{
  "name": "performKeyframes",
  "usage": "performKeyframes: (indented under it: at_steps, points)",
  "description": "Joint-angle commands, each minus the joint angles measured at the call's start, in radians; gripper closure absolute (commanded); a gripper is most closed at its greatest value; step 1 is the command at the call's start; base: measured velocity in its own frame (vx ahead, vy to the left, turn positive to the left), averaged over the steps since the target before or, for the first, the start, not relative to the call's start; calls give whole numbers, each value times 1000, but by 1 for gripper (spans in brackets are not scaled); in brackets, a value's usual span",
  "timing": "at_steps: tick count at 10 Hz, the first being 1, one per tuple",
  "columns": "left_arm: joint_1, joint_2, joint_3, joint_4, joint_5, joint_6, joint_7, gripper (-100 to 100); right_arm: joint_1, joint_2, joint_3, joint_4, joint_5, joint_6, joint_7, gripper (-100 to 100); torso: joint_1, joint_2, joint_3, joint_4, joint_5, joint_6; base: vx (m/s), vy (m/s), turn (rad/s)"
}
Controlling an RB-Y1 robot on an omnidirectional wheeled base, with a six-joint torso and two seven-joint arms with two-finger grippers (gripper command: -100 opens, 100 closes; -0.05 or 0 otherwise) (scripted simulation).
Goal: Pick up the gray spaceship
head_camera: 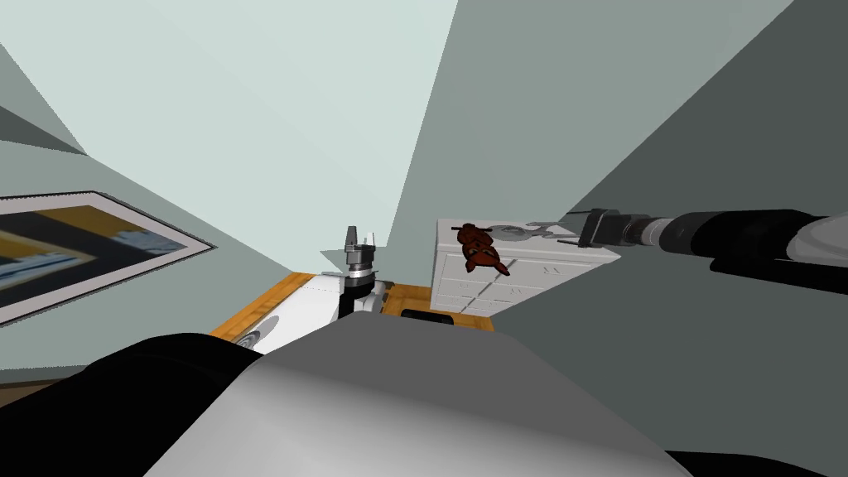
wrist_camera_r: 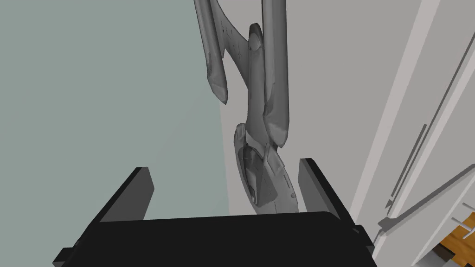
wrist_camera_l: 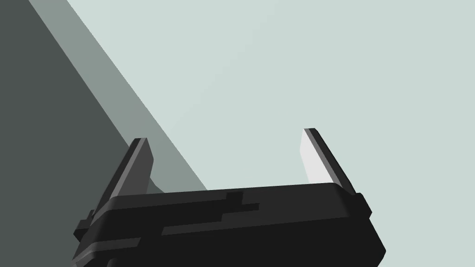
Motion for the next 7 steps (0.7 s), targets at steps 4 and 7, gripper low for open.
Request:
performKeyframes:
  at_steps: [4, 7]
  points:
    - [0, 0, 0, 0, 0, 0, 0, 0, 97, -68, -13, 38, 92, -75, -24, -100, 1, 0, 0, 0, 0, 0, 41, 48, 8]
    - [0, 0, 0, 0, 0, 0, 0, 0, 72, -38, -15, 50, 110, -82, -25, -100, -3, 2, 1, 1, -1, 0, 0, 9, 80]
